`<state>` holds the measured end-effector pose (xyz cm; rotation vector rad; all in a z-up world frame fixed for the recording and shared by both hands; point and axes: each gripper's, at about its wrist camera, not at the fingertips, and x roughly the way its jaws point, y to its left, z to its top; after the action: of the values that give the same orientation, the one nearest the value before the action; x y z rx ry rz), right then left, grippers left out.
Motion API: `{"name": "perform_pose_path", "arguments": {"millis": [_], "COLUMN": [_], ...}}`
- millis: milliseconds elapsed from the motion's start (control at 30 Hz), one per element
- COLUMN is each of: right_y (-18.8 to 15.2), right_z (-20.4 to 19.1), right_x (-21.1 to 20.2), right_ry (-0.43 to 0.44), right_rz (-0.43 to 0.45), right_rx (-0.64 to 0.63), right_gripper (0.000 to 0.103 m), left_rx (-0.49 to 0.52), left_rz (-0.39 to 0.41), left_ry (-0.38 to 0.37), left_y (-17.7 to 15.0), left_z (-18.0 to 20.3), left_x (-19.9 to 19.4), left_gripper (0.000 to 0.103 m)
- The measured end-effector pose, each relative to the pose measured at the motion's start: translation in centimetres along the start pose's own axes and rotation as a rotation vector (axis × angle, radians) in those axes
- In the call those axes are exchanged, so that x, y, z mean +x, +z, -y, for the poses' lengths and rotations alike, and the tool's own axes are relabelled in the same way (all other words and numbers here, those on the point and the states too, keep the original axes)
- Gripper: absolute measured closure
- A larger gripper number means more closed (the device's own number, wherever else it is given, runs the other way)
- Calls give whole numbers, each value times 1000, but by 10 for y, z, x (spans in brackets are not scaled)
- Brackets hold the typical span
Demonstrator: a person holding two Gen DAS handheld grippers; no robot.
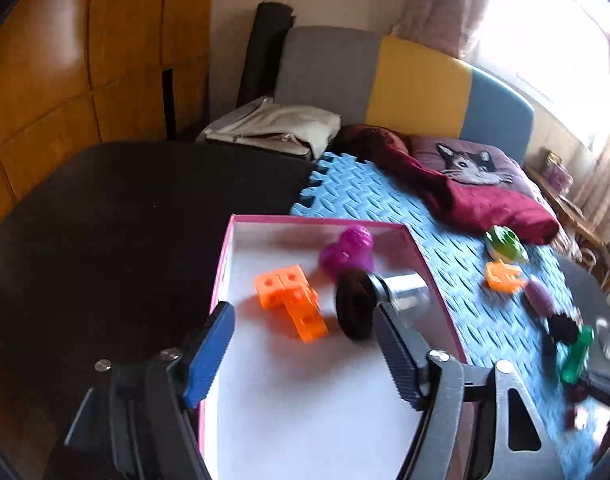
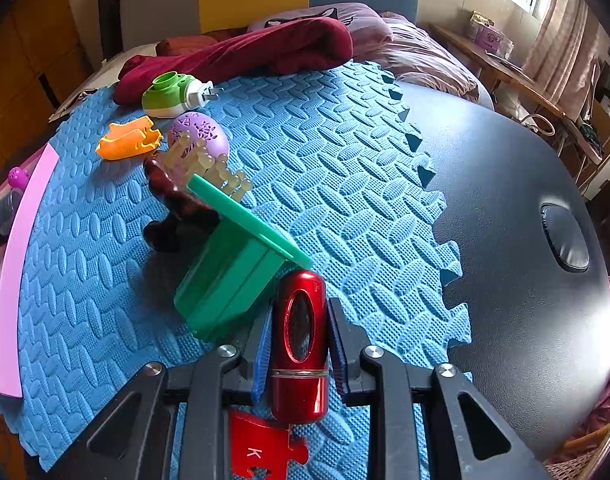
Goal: Organize rigid objects
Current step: 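Carry the orange blocks into the tray and open the left gripper, then lift the red cylinder with the right gripper toward the tray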
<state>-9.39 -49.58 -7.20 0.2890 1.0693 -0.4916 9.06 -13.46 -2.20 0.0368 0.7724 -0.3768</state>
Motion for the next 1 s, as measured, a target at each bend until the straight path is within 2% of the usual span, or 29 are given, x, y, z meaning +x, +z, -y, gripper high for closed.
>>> {"name": "perform_pose_path", "arguments": {"millis": [133,400,767,1000], "right_y": [-1,-2,-2,-1], "right_z": [-3,-4,-3,-1], "right_x": [-1,-2,-3,-5], "right_ry": [-12,-21,-14,22], "right_rz": [7,14,13,25], "right_rx": [-13,-24,-14,1], "right_gripper": [78,78,78,78], "left_rx": [71,118,129,128], "left_rz": [18,4,-8,-11], "left_ry": [1,-22,-25,-22], "left_y": [-21,-41,-48,-50], "left_z": [17,35,38,38], "left_x": [-23,-40,-44,-45], "left_gripper": [25,25,24,24]}}
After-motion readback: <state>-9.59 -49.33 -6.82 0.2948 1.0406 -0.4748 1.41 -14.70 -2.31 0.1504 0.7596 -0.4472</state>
